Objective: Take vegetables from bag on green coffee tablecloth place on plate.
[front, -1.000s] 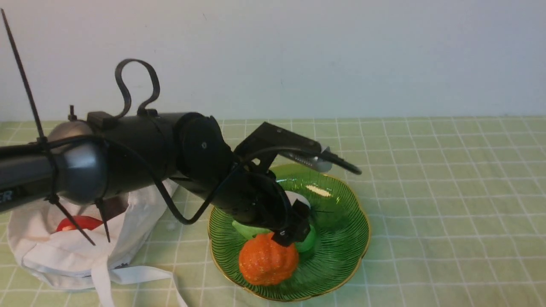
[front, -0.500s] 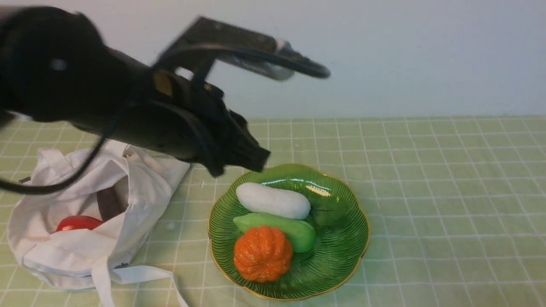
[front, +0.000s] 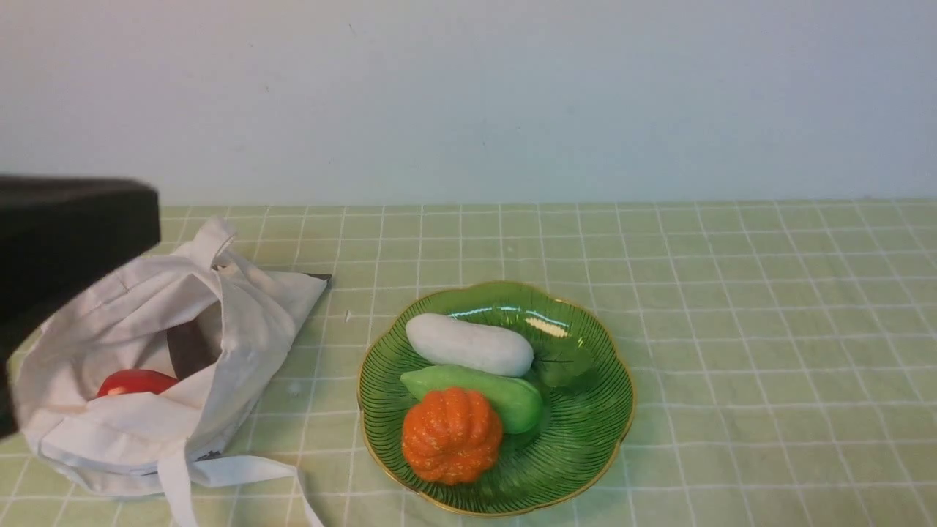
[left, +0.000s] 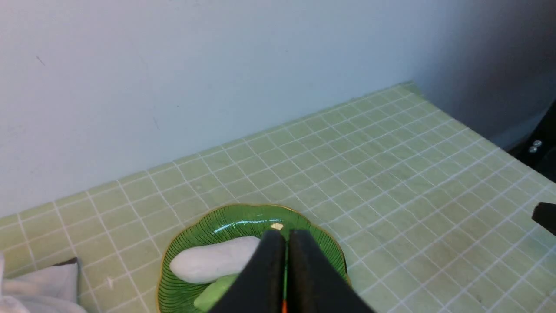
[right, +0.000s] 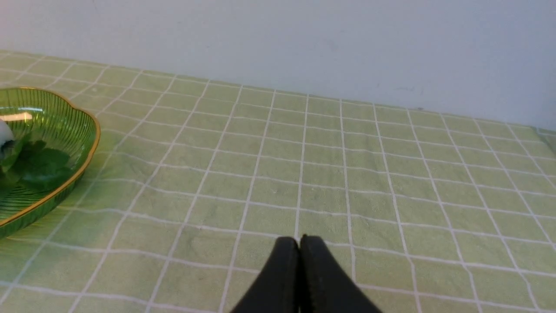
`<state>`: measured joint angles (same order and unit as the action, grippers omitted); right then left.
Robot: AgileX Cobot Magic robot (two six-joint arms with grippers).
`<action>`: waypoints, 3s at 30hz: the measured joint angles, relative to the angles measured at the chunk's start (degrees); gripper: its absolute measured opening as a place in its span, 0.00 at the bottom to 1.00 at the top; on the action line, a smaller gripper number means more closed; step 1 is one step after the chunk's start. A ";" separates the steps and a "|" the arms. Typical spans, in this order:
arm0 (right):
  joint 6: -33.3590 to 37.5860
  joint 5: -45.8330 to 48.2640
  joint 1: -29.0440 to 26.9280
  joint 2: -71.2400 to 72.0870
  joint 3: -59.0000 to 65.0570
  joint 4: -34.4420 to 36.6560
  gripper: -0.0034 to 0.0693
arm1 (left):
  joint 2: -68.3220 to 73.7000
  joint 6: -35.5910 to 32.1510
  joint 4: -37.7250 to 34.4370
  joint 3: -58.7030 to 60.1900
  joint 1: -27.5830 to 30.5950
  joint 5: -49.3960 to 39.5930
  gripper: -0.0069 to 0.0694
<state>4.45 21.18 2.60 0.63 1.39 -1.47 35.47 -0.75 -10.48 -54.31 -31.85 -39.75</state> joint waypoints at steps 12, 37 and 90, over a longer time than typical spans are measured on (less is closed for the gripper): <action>0.00 0.00 0.00 0.00 0.00 0.00 0.03 | -7.95 -0.89 2.42 2.20 0.00 0.27 0.08; -1.06 0.00 0.00 0.00 0.00 0.00 0.03 | -34.49 -0.84 7.56 50.34 25.58 23.47 0.08; -1.16 0.00 0.00 0.00 0.00 0.00 0.03 | -36.05 -0.84 10.01 56.02 27.33 18.48 0.08</action>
<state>3.28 21.18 2.60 0.63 1.39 -1.47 -0.58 -1.59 -0.47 1.71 -4.52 -21.27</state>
